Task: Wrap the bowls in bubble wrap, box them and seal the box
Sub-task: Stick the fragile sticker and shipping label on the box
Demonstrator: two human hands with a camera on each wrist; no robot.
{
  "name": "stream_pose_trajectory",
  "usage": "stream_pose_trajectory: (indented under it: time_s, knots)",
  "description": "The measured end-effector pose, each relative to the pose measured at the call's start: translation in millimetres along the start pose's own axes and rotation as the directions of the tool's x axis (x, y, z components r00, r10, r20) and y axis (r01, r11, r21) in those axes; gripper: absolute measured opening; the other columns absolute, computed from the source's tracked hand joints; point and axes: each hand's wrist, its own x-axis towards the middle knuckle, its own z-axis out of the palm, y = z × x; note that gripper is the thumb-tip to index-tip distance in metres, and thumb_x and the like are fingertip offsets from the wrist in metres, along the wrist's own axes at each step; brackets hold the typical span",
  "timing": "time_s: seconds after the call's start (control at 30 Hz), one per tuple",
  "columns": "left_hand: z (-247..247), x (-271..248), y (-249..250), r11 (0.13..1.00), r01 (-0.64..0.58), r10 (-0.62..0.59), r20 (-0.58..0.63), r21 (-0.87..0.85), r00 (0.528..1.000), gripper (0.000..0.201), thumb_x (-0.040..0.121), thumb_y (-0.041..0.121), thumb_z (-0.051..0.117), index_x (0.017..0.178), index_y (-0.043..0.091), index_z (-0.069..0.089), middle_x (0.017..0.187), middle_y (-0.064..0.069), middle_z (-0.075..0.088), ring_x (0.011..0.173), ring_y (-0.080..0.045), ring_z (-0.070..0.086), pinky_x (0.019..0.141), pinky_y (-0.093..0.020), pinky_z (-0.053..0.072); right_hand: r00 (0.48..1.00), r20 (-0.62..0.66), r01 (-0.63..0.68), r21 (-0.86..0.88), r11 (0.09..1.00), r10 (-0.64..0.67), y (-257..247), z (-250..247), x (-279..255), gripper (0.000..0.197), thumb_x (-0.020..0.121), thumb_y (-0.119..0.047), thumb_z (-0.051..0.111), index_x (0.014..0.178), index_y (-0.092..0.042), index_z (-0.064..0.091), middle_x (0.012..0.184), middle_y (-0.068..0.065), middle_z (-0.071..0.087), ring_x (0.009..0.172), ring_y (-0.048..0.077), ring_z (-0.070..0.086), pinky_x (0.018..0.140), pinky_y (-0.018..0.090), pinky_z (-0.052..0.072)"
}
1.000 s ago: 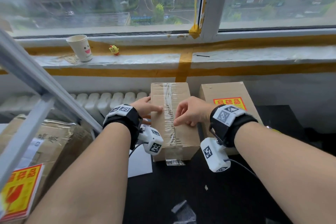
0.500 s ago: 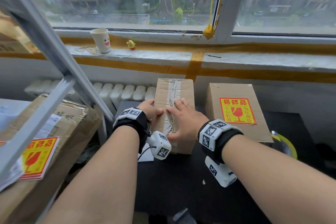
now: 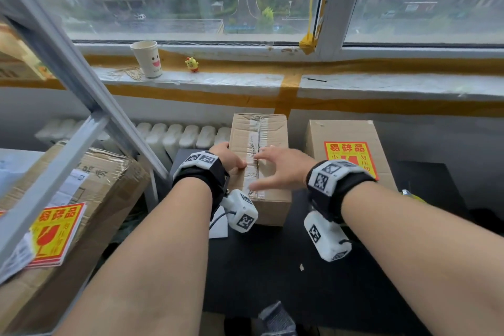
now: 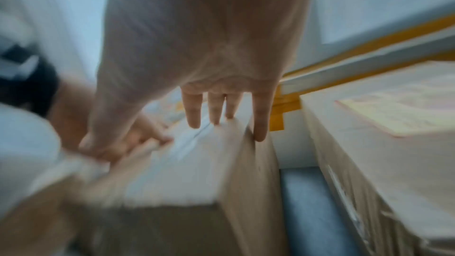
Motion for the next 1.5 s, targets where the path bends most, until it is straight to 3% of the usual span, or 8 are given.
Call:
stream_pose_trajectory:
  time_s: [0.23, 0.43, 0.6, 0.77, 0.93, 1.17, 1.3, 1.5]
  knots:
    - [14, 4, 66, 0.99, -0.14, 0.143, -0.342, 0.034, 0.929, 0.051, 0.085, 0.009, 0.053, 0.134, 0.02, 0.051, 0.138, -0.007, 0.05, 0.119, -0.025, 0.053, 0.088, -0.028, 0.042, 0.913, -0.211, -0.254, 0.375, 0.892, 0.348, 75, -29, -35, 0.057, 0.09, -0.051, 0.057, 0.137, -0.019, 0.052, 0.141, 0.0, 0.053, 0.128, 0.019, 0.05, 0.105, 0.032, 0.039]
    - [75, 5, 121, 0.966, -0.257, 0.253, -0.114, -0.016, 0.961, 0.03, 0.086, 0.01, 0.058, 0.113, 0.019, 0.066, 0.118, -0.005, 0.066, 0.104, -0.025, 0.063, 0.092, -0.034, 0.053, 0.713, -0.186, -0.529, 0.49, 0.692, 0.677, 153, -23, -70, 0.042, 0.098, -0.034, 0.048, 0.129, -0.009, 0.056, 0.135, 0.012, 0.056, 0.122, 0.031, 0.053, 0.097, 0.034, 0.041]
    - [136, 13, 131, 0.969, -0.123, 0.107, 0.084, 0.214, 0.991, 0.032, 0.09, 0.016, 0.063, 0.119, 0.004, 0.056, 0.118, -0.01, 0.062, 0.104, -0.028, 0.062, 0.089, -0.036, 0.053, 0.616, 0.019, -0.61, 0.644, 0.461, 0.788, 196, 8, -80, 0.036, 0.1, -0.031, 0.039, 0.069, -0.015, 0.047, 0.099, 0.016, 0.055, 0.089, 0.026, 0.051, 0.08, 0.033, 0.042]
    - [160, 32, 114, 0.925, -0.078, 0.04, 0.108, 0.372, 0.993, 0.026, 0.094, 0.027, 0.055, 0.111, 0.007, 0.058, 0.113, -0.011, 0.063, 0.106, -0.031, 0.061, 0.083, -0.032, 0.047, 0.636, 0.166, -0.554, 0.778, 0.296, 0.753, 217, 37, -75, 0.047, 0.094, -0.04, 0.039, 0.111, -0.002, 0.061, 0.114, 0.017, 0.065, 0.104, 0.034, 0.062, 0.097, 0.048, 0.049]
    - [160, 64, 100, 0.976, 0.117, -0.158, 0.234, 0.181, 0.959, 0.03, 0.093, 0.025, 0.047, 0.109, 0.002, 0.061, 0.107, -0.019, 0.068, 0.102, -0.037, 0.065, 0.095, -0.052, 0.049, 0.636, 0.212, -0.49, 0.854, 0.176, 0.742, 222, 42, -73, 0.05, 0.09, -0.048, 0.038, 0.101, -0.006, 0.062, 0.102, 0.018, 0.068, 0.097, 0.037, 0.065, 0.092, 0.054, 0.052]
    - [140, 42, 105, 0.945, 0.074, -0.117, 0.116, 0.319, 0.986, 0.027, 0.098, 0.011, 0.046, 0.071, 0.007, 0.051, 0.101, -0.014, 0.062, 0.101, -0.03, 0.056, 0.078, -0.027, 0.044, 0.686, 0.269, -0.472, 0.871, 0.132, 0.676, 192, 22, -70, 0.048, 0.096, -0.042, 0.051, 0.115, 0.001, 0.058, 0.082, 0.018, 0.065, 0.07, 0.029, 0.062, 0.084, 0.04, 0.054]
    - [137, 40, 110, 0.931, 0.051, -0.103, 0.127, 0.362, 0.987, 0.027, 0.094, 0.006, 0.051, 0.067, 0.003, 0.055, 0.104, -0.014, 0.056, 0.088, -0.025, 0.048, 0.075, -0.026, 0.038, 0.677, 0.256, -0.548, 0.801, 0.241, 0.69, 190, 9, -81, 0.066, 0.096, -0.049, 0.049, 0.146, -0.008, 0.033, 0.099, 0.013, 0.067, 0.111, 0.033, 0.064, 0.096, 0.042, 0.052]
    - [146, 33, 110, 0.947, 0.038, -0.116, 0.229, 0.32, 0.967, 0.015, 0.091, 0.013, 0.061, 0.099, 0.003, 0.068, 0.113, -0.016, 0.064, 0.094, -0.027, 0.058, 0.077, -0.029, 0.043, 0.742, 0.085, -0.414, 0.838, 0.355, 0.665, 192, -8, -75, 0.111, 0.06, -0.079, 0.064, 0.147, -0.018, 0.03, 0.142, 0.005, 0.049, 0.123, 0.026, 0.051, 0.105, 0.043, 0.04]
